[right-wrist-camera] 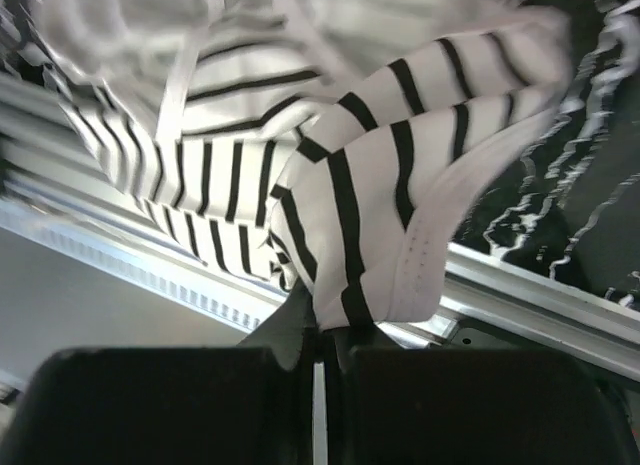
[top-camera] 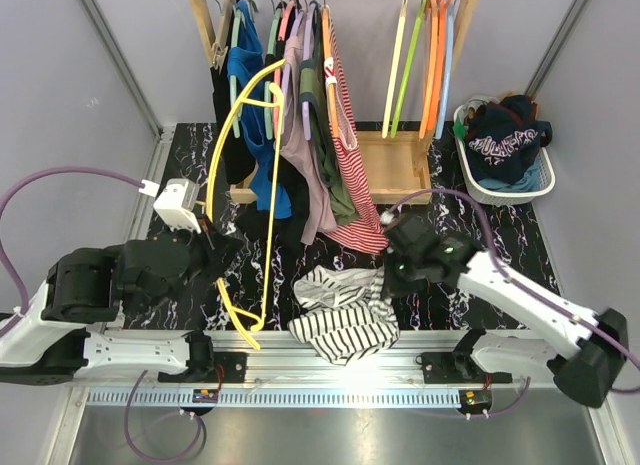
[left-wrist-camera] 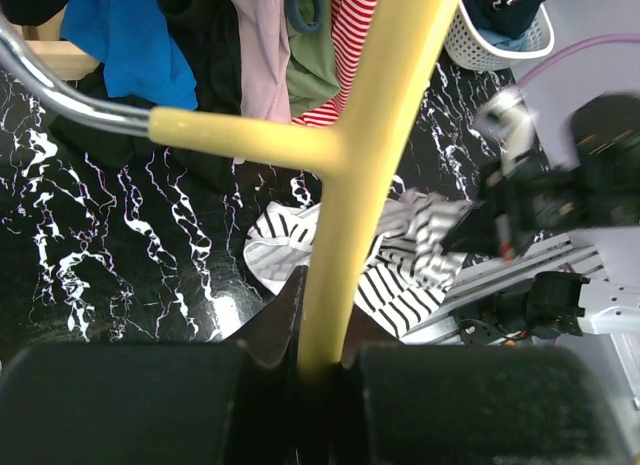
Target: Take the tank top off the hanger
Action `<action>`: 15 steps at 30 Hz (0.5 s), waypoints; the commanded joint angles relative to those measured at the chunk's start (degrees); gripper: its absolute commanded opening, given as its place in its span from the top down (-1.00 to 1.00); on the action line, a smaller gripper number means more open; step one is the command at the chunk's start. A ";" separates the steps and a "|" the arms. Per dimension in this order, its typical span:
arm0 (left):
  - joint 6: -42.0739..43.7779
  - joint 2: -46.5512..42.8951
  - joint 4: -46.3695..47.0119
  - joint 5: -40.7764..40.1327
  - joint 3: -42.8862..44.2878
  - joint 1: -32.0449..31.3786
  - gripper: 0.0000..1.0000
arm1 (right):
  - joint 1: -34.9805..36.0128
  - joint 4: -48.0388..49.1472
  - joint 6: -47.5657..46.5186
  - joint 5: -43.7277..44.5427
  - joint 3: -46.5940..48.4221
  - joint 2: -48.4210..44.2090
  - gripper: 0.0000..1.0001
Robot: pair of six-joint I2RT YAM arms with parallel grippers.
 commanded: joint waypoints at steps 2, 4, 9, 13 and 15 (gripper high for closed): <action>0.71 0.11 5.72 -3.10 -0.71 0.04 1.00 | 11.62 7.83 1.56 2.04 -3.14 9.56 1.00; 0.54 0.03 5.81 -3.27 -1.06 0.04 1.00 | 16.73 10.81 3.75 4.42 -2.79 13.88 0.96; 0.01 -0.33 5.37 -3.27 -1.59 0.13 1.00 | 22.45 16.01 5.70 11.61 0.80 23.21 -0.99; -0.25 -0.85 5.10 -3.54 -1.86 0.13 1.00 | 25.44 14.09 6.57 20.66 4.94 28.04 -1.00; -0.25 -1.03 5.01 -3.71 -2.03 0.04 1.00 | 25.36 12.69 7.71 25.66 6.00 31.21 -0.99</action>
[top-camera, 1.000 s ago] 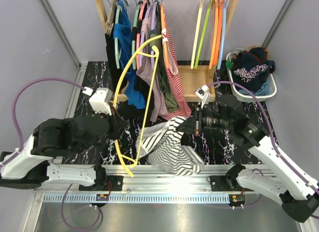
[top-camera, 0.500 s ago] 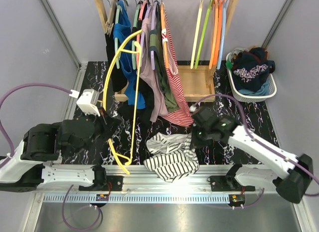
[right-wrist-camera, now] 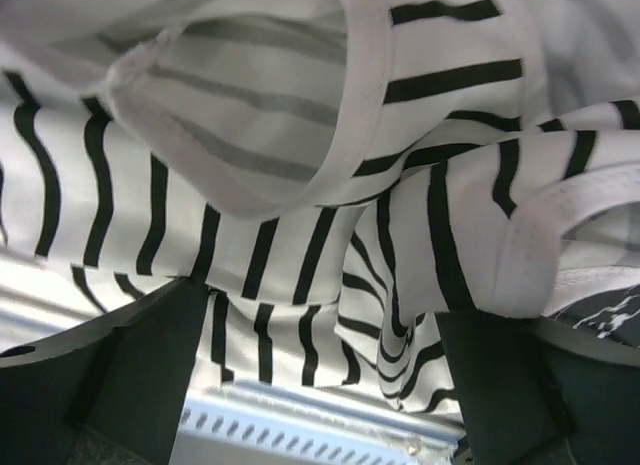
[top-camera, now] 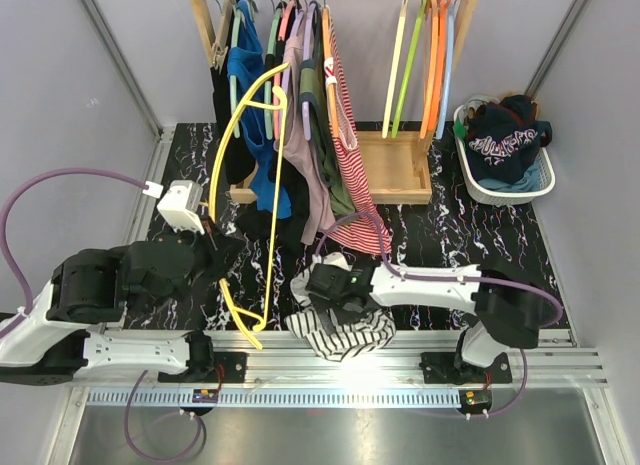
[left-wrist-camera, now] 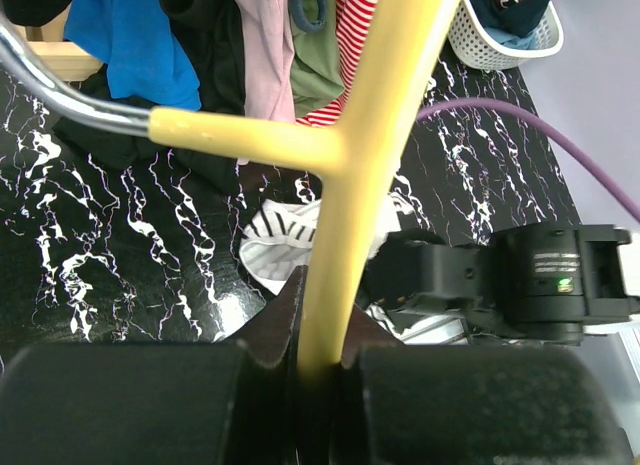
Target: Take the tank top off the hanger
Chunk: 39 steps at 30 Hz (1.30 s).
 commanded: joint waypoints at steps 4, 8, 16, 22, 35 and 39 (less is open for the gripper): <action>-0.10 -1.10 4.12 -3.67 -0.74 0.04 1.00 | 0.05 -0.93 6.92 16.27 5.44 10.59 -1.00; 0.08 -1.71 3.94 -4.11 -0.48 0.13 1.00 | -2.93 3.98 10.18 10.58 0.63 13.86 -0.17; -0.28 -4.26 4.99 -2.80 -2.06 0.13 1.00 | -14.94 -3.28 16.24 14.59 -7.65 -13.00 1.00; 2.19 -4.70 7.72 -1.74 -2.77 0.13 1.00 | -36.04 -8.93 8.71 18.91 -3.97 -32.97 1.00; 6.48 -3.73 11.58 1.77 -3.38 0.22 1.00 | -79.67 1.54 -3.09 -1.12 54.99 4.15 1.00; 7.73 -3.29 14.05 4.32 -3.91 0.48 1.00 | -79.93 -2.49 -5.97 -1.04 88.87 27.08 1.00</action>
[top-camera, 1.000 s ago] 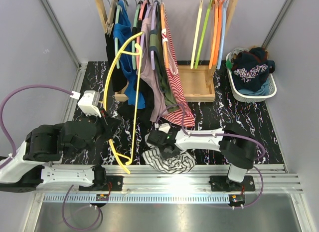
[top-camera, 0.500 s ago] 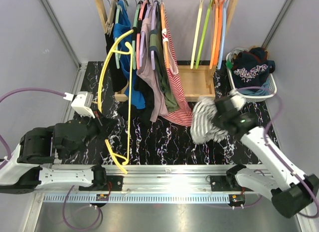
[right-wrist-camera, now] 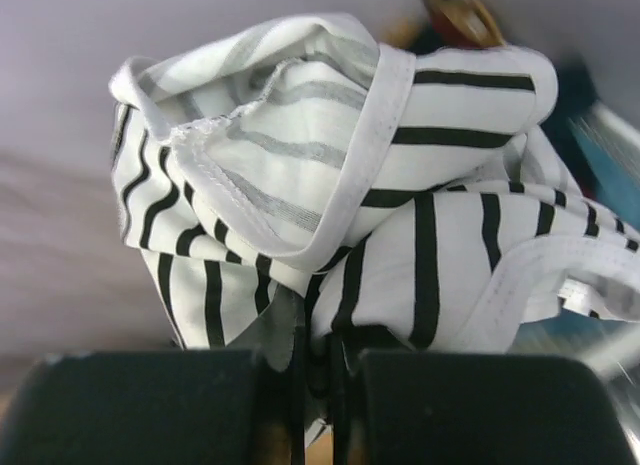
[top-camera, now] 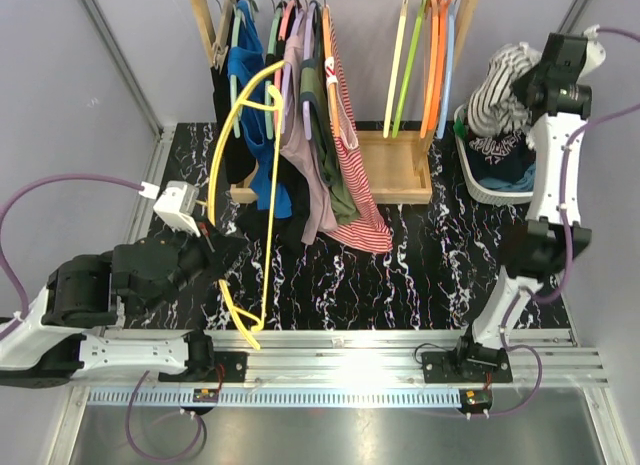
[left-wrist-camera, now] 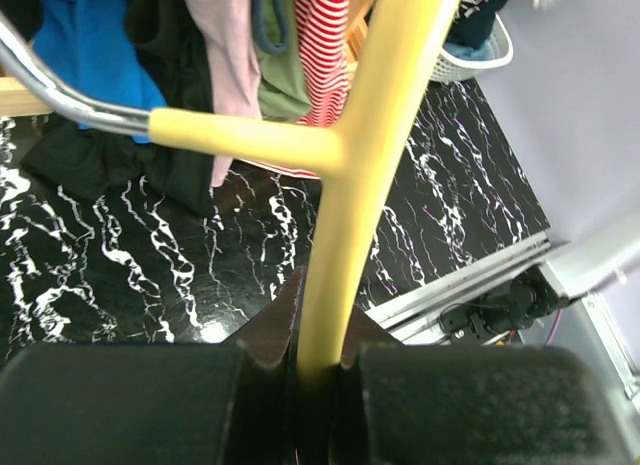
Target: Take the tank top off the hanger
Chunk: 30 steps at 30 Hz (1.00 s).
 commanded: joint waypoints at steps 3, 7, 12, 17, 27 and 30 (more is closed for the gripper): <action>2.74 0.20 8.72 4.29 -1.46 0.68 1.00 | -0.46 1.48 -4.23 -2.14 33.69 25.85 1.00; 2.57 -2.08 10.22 5.96 -3.57 0.77 1.00 | -1.61 7.30 -2.21 -1.34 15.34 30.94 1.00; 1.60 -4.01 7.59 4.12 -3.14 0.85 1.00 | -1.69 -9.20 4.37 4.20 19.63 43.44 1.00; 1.17 -4.72 6.01 3.15 -2.52 0.85 1.00 | -1.96 -4.75 4.21 -2.28 21.37 42.75 0.65; 4.85 -1.65 4.42 4.12 0.55 0.77 1.00 | -6.17 11.41 2.54 -13.29 15.25 16.76 -1.00; 8.27 -1.73 4.86 5.17 0.91 0.85 1.00 | -7.32 11.87 2.11 -13.55 6.91 3.85 -0.99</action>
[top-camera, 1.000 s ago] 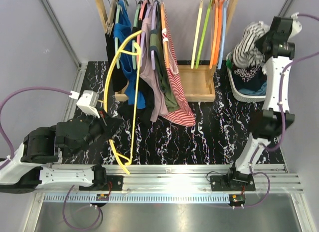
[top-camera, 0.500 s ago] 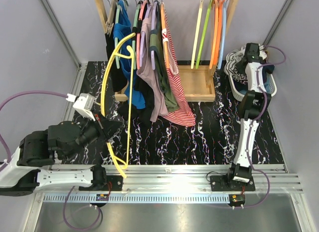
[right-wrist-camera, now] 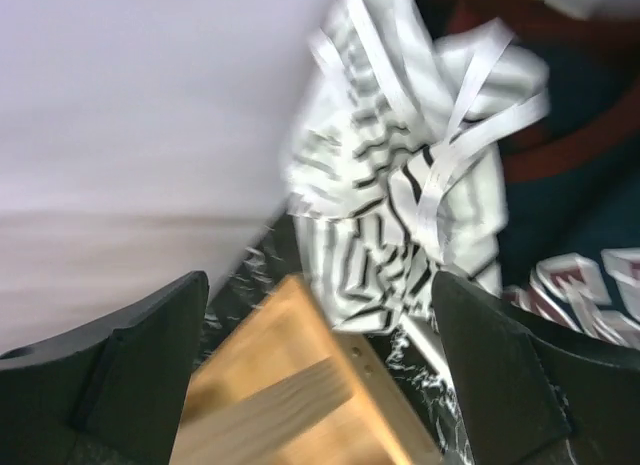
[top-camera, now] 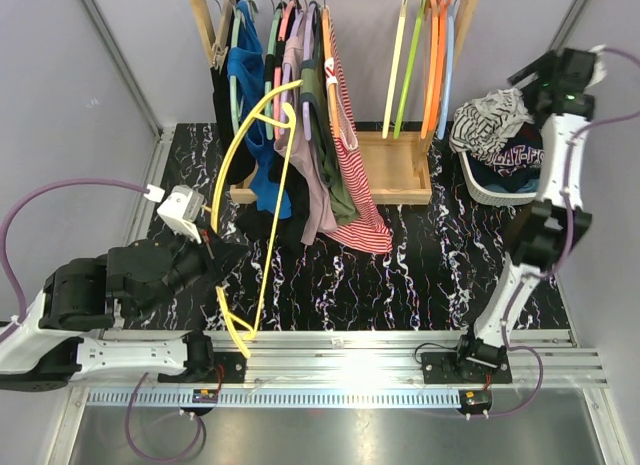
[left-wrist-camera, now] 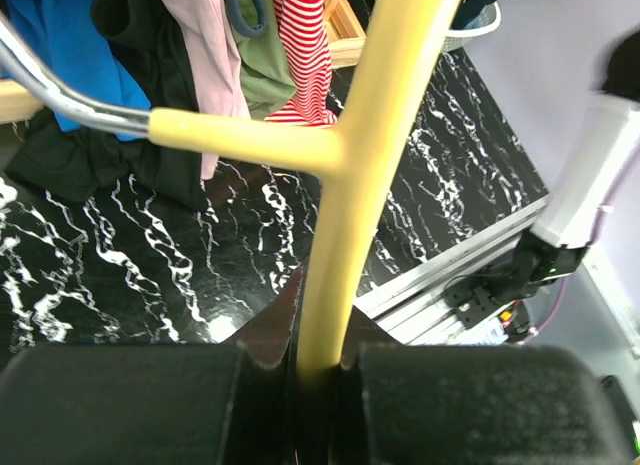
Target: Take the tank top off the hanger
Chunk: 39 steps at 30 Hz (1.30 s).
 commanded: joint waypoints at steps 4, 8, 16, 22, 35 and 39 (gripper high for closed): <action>12.21 2.73 2.66 10.85 0.66 0.28 1.00 | -2.69 0.62 -2.84 -4.29 -15.24 -34.55 -1.00; 16.36 11.95 -4.09 20.39 0.57 0.20 1.00 | -2.69 -2.28 -1.09 -9.11 -28.44 -52.12 -1.00; 22.25 13.37 -4.55 23.74 0.13 -0.15 1.00 | 8.90 -2.11 -0.11 -35.34 -44.36 -73.25 -0.99; 22.00 16.01 -12.11 30.84 0.66 -0.33 1.00 | 20.85 -1.49 -3.79 -61.41 -55.25 -73.60 -1.00; 19.45 13.90 -18.53 29.90 -0.40 -1.82 1.00 | 43.27 -15.73 -14.79 -68.73 -63.97 -74.39 -0.78; 19.97 14.25 -18.27 29.19 -0.31 -2.17 1.00 | 45.91 -17.41 -15.59 -68.72 -66.34 -74.39 -0.52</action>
